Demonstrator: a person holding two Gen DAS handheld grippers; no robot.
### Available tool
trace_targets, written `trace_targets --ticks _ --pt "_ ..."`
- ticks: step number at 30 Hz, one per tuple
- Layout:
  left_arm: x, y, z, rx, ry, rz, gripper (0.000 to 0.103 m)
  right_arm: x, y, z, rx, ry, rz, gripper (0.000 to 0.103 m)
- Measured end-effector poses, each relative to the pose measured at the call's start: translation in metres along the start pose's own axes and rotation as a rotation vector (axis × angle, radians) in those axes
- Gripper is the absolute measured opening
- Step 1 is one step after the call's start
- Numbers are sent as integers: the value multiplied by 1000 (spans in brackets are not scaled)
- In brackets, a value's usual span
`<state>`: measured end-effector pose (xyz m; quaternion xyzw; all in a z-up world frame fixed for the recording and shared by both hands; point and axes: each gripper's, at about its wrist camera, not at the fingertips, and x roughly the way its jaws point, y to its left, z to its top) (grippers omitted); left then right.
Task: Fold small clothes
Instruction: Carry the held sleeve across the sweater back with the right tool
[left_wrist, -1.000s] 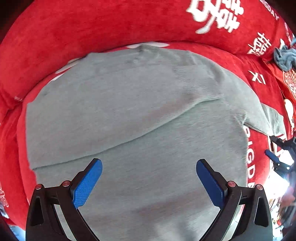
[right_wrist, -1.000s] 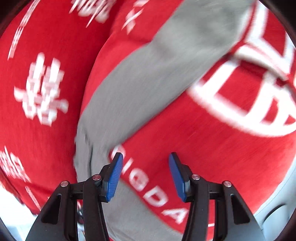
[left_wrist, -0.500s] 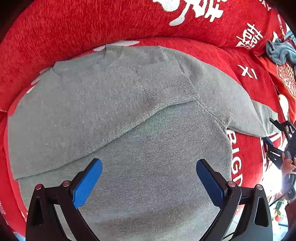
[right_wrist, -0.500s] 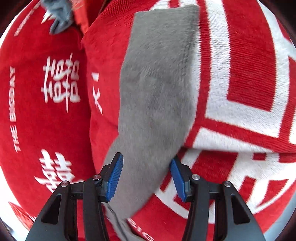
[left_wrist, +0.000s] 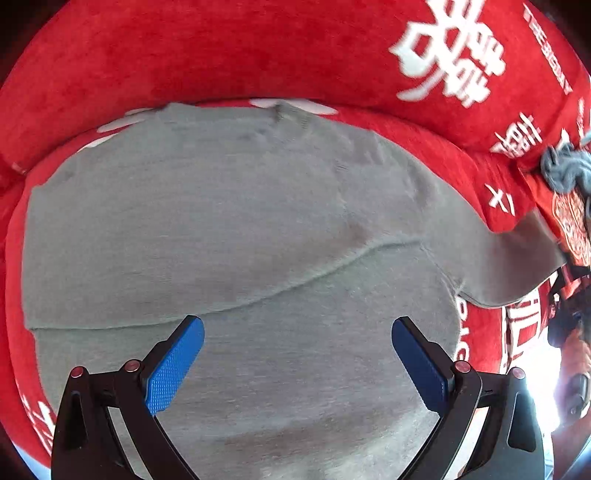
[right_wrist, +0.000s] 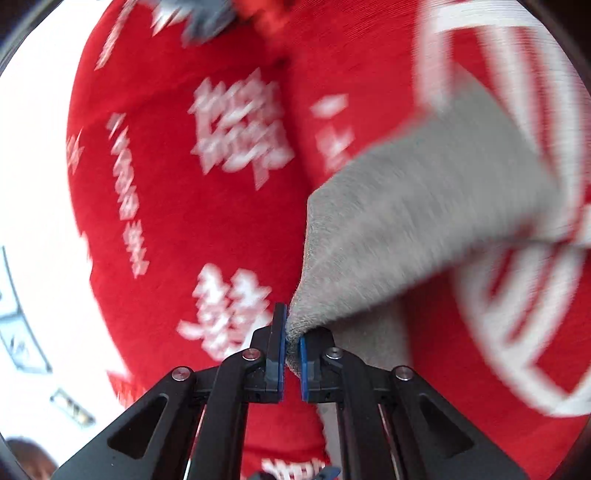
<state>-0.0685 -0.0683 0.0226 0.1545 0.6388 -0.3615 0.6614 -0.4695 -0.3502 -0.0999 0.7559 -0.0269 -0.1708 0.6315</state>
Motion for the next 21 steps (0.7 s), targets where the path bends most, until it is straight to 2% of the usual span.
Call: trace_targets --ticks 5,9,13,15,17,19,20,21 --pt "-21 33 1 -43 -64 50 102 86 62 -47 -214 258 12 6" --pt "-36 69 -1 -109 -116 78 102 158 92 -111 -433 467 -78 6" --pt "-40 102 -6 -175 -117 108 102 228 78 -186 -549 664 -209 8" --pt "-41 115 -11 -193 -125 141 102 254 58 -213 -577 709 -343 11" --pt "-43 124 -16 -203 -134 154 102 270 35 -228 -564 718 -478 12" --pt "-44 135 -22 -210 -134 142 102 267 23 -228 -503 684 -509 32" --pt "-44 139 -24 -213 -129 138 102 261 21 -226 -476 660 -495 60" --pt "-43 142 -27 -218 -126 134 102 253 20 -223 -444 625 -471 70"
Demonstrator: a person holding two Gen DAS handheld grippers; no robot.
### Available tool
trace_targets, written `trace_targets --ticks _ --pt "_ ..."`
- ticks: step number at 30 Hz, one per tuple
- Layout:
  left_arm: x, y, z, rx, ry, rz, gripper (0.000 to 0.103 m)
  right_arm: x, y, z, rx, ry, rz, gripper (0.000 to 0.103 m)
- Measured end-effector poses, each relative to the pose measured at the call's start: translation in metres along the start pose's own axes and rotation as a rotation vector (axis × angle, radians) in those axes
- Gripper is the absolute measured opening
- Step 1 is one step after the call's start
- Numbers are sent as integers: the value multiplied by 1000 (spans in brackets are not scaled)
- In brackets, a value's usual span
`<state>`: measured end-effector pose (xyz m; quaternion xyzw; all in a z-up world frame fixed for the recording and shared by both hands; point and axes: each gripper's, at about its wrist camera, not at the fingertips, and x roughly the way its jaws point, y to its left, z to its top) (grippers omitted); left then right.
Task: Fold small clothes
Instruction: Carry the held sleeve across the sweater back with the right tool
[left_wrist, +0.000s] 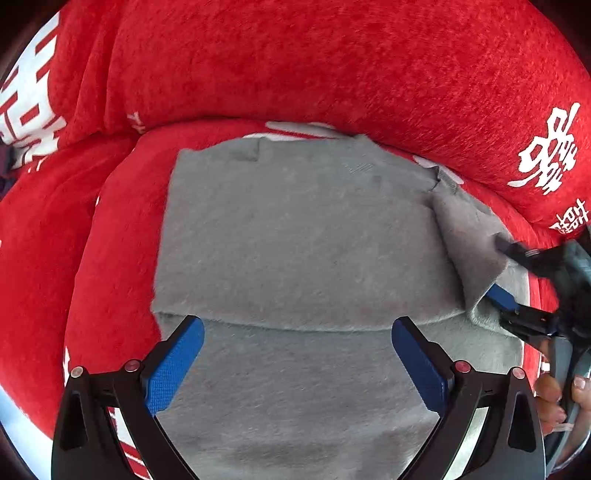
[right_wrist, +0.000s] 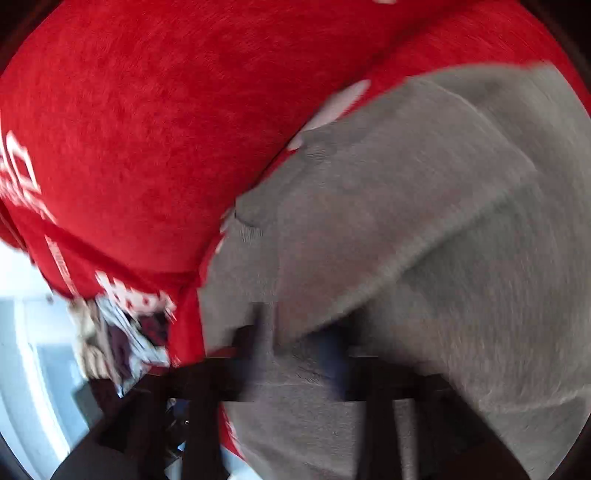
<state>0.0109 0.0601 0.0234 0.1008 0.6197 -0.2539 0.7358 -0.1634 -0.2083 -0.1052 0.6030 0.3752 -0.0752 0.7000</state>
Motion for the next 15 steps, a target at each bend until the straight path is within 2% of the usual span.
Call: trace_targets --ticks 2,4,5,6,8,10,12,15 --pt "-2 10 -3 -17 -2 -18 102 -14 -9 -1 60 -59 33 69" --pt "-3 17 -3 -33 -1 -27 102 -21 -12 7 103 -110 13 46" --pt "-4 24 -3 -50 0 -36 102 -21 -12 12 108 -116 -5 18" --pt "-6 28 -3 -62 1 -43 102 -20 -9 16 101 -116 -16 11" --pt "-8 37 -2 -85 -1 -63 102 -15 9 24 18 -101 -37 10" --pt "-13 46 -2 -102 -12 -92 102 0 44 18 -141 -54 -58 10" --pt "-16 55 -1 -112 -23 -122 102 16 72 2 -299 5 -96 10" --pt "-12 61 -1 -122 -6 -161 102 49 105 -35 -547 118 -212 10"
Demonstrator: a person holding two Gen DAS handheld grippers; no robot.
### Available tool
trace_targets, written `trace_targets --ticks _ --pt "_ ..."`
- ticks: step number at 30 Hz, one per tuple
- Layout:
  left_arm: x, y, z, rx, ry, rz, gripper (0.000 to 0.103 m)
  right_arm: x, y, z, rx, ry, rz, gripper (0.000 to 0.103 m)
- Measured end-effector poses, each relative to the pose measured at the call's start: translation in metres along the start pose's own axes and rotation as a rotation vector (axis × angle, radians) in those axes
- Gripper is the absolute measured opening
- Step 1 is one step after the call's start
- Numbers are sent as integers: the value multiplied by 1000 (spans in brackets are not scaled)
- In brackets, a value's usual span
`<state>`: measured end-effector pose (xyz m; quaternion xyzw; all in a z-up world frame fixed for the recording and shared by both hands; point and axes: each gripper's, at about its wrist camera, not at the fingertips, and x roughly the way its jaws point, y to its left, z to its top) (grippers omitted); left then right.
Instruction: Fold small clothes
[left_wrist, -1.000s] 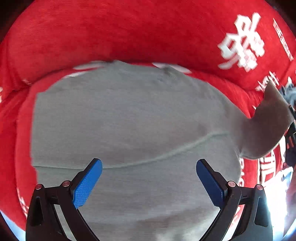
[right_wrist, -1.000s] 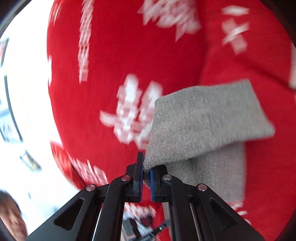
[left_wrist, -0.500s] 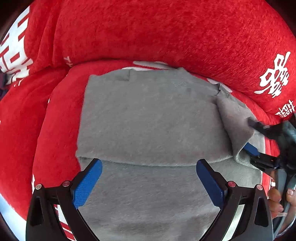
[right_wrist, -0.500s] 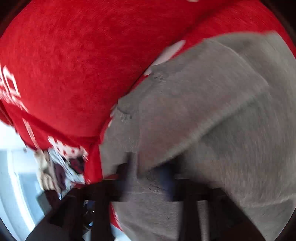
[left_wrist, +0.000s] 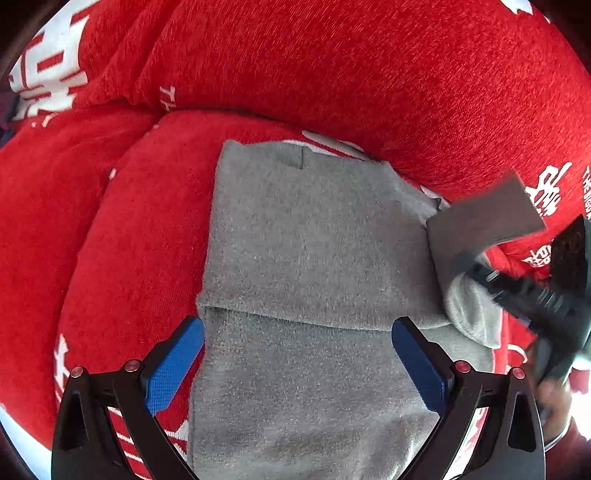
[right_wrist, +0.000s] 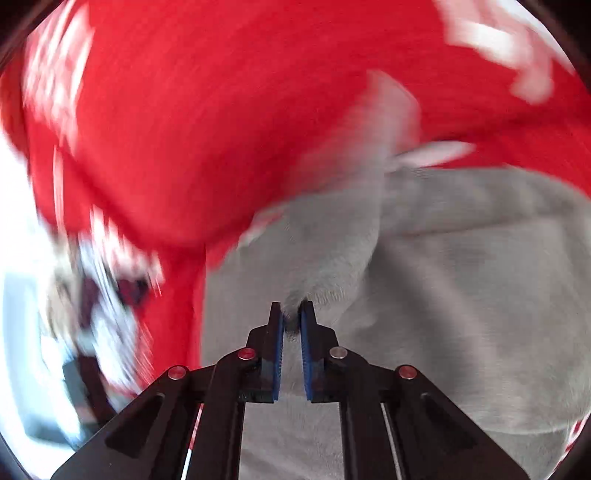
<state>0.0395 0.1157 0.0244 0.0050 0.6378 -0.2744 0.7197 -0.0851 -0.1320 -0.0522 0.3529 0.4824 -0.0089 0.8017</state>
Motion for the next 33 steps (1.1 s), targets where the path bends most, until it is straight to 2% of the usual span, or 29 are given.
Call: trace_targets --ticks 2,6,7,9,12,14,19,22,26,30,32,33 --pt "7 2 0 -9 16 -3 102 23 30 -13 -147 76 -116 10" --pt "13 4 0 -33 25 -37 102 49 43 -34 -196 176 -183 18" --pt "14 4 0 -34 27 -48 102 48 40 -40 -190 188 -190 22" --pt "20 -1 2 -22 44 -71 102 36 31 -51 -148 174 -172 45" --pt "30 -15 6 8 66 -92 102 3 9 -60 -18 128 -116 48" --pt "39 -22 14 5 76 -119 102 -19 -21 -65 134 90 -65 49" --pt "64 -29 34 -95 127 -246 102 -69 -114 -96 489 -31 38 49" --pt "77 -28 41 -161 143 -273 102 -88 -151 -113 626 -83 70 49" --pt "86 -29 48 -227 137 -301 102 -98 -181 -134 756 -148 144 49" --pt "85 -34 55 -262 102 -304 101 -90 -186 -146 868 -213 227 49" --pt "85 -34 59 -256 89 -286 80 -91 -192 -149 912 -248 250 49" --pt "87 -35 60 -245 95 -284 46 -92 -195 -150 933 -265 256 49"
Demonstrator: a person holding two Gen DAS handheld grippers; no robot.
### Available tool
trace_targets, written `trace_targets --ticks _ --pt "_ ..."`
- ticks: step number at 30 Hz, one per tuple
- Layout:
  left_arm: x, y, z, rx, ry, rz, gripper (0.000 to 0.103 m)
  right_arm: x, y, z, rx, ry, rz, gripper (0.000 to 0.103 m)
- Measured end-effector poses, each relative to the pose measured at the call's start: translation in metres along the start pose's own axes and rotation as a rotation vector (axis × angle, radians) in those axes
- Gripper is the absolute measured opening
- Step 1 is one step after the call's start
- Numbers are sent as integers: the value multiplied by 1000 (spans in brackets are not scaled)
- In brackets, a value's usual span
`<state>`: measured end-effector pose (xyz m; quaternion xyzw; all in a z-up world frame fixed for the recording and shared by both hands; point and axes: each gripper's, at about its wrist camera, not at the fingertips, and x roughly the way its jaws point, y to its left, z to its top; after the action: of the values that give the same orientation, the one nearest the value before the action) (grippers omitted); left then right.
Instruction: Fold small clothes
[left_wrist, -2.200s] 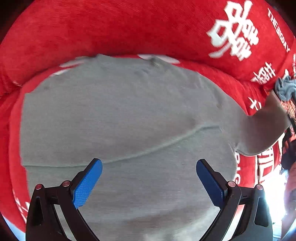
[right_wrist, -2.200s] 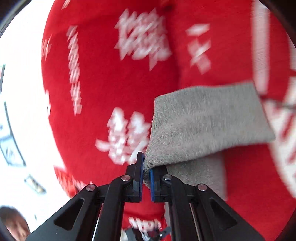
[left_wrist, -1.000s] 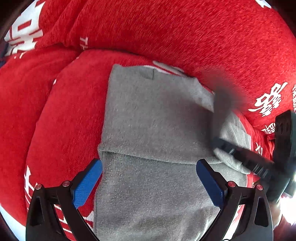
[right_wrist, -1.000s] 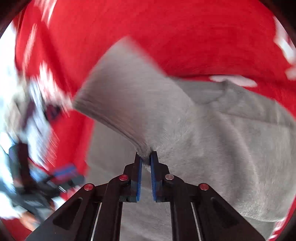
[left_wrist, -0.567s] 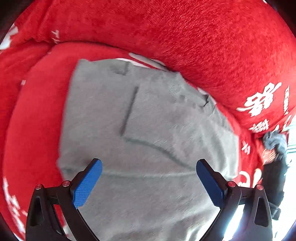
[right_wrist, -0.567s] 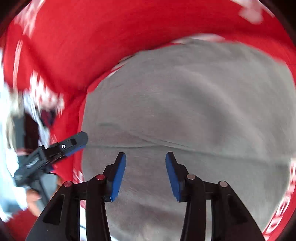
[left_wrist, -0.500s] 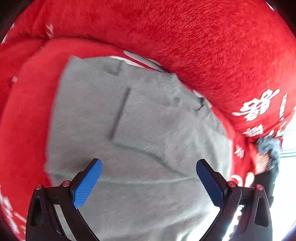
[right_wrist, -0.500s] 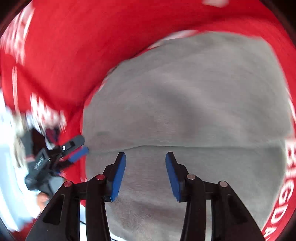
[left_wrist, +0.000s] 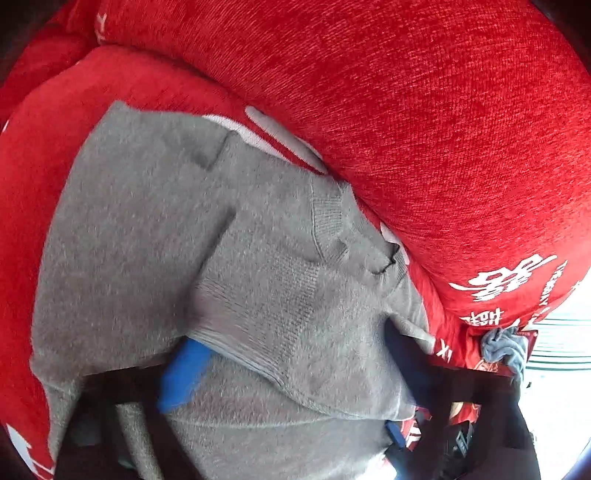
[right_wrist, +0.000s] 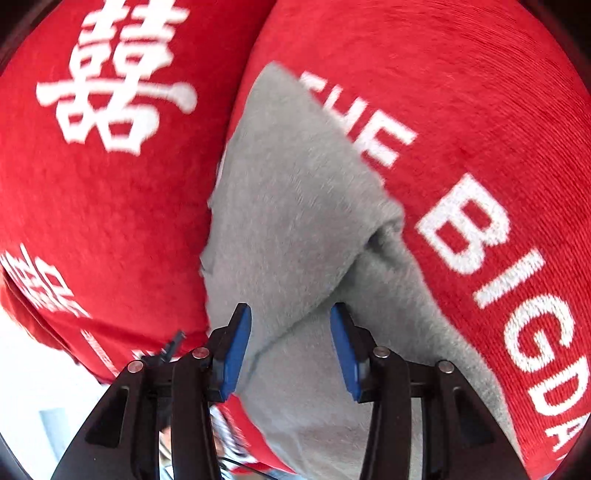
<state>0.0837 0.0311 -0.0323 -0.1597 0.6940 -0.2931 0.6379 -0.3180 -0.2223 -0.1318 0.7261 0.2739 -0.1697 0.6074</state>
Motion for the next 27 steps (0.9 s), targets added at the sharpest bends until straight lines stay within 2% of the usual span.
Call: trace_targets --ticks 1,2,4,5,6,9,12,16,19,20,21,22,23,24,25,27 --pt "3 0 1 7 14 3 16 0 -1 3 21 -18 7 49" --pt "5 0 2 22 24 2 7 -1 -3 6 39 -31 14 48" --pt "-2 -6 0 82 -7 26 7 0 1 12 44 -44 -5 45" --pt "-6 -9 -2 111 -17 38 7 -1 6 15 13 -45 -43 23" --pt "-13 -15 -5 160 -33 47 7 -3 12 18 -30 -42 -70 8" --pt "-29 -23 -20 245 -46 42 7 -9 44 25 -222 -39 -98 8" --pt "-25 -15 -33 280 -17 69 7 -13 60 32 -376 -7 -183 8" --pt "-6 4 -39 268 28 139 8 1 38 41 -418 92 -276 8" --pt "-14 9 -41 266 18 159 8 -6 25 40 -396 91 -244 7" --pt "-16 10 -41 274 18 181 11 -9 23 39 -376 89 -239 8" --pt "-19 9 -42 280 14 208 21 -13 21 38 -364 86 -242 9" --pt "-24 9 -43 290 -1 259 35 -10 22 36 -356 85 -259 9" --pt "-28 9 -43 294 -9 286 43 -8 25 33 -351 87 -288 9" --pt "-34 9 -44 301 -28 330 61 -15 25 30 -352 85 -319 9" --pt "-41 10 -44 306 -47 356 72 -24 27 26 -361 81 -362 10" --pt "-57 10 -44 312 -78 386 74 -32 35 17 -406 63 -418 10"
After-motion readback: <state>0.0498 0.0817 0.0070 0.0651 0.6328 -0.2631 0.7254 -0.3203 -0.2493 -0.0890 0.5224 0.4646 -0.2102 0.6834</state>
